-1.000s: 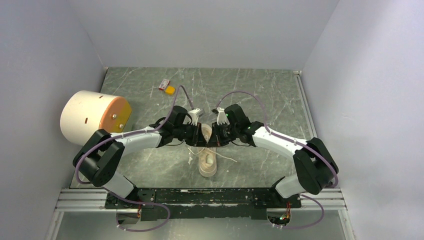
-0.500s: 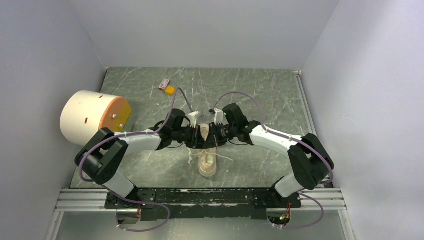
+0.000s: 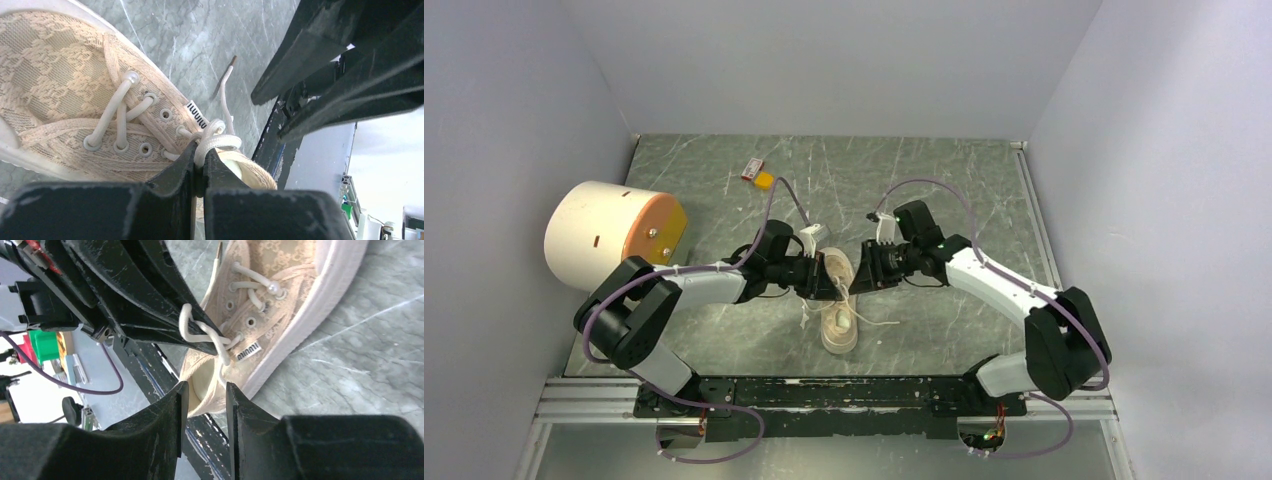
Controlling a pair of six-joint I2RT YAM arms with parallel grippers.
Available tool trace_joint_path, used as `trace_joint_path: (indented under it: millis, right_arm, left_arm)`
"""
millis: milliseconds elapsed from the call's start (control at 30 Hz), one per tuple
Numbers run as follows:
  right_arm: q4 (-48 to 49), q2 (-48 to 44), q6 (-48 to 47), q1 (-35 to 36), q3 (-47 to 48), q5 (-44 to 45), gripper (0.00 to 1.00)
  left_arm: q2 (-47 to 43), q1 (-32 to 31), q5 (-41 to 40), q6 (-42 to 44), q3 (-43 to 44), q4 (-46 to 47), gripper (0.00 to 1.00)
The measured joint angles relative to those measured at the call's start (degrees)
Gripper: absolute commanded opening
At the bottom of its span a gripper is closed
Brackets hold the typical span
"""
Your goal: Tie the shoes
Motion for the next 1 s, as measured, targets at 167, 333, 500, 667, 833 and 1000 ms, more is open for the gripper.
trace_joint_path:
  millis: [167, 333, 500, 667, 833, 1000]
  right_arm:
    - [-0.2, 0.3, 0.2, -2.1, -0.4, 0.5, 0.28]
    - [1.8, 4.7, 0.0, -2.7, -0.4, 0.0, 0.2]
    - [4.1, 9.8, -1.4, -2.7, -0.3, -1.7, 0.19]
    - [6.5, 11.8, -2.3, -2.7, 0.2, -5.1, 0.2]
    - [11.4, 11.5, -1.3, -2.7, -0.8, -8.7, 0.21]
    - [13.4, 11.3, -0.5, -2.6, -1.6, -10.8, 0.21]
  left_arm:
    - [0.0, 0.2, 0.4, 0.0, 0.0, -0.1, 0.05]
    - [0.0, 0.3, 0.7, 0.0, 0.0, -0.1, 0.05]
    - [0.1, 0.3, 0.9, 0.0, 0.0, -0.1, 0.05]
    - [0.1, 0.5, 0.9, 0.0, 0.0, -0.2, 0.05]
    - [0.1, 0.5, 1.0, 0.0, 0.0, -0.2, 0.05]
    - [0.1, 0.5, 1.0, 0.0, 0.0, -0.3, 0.05]
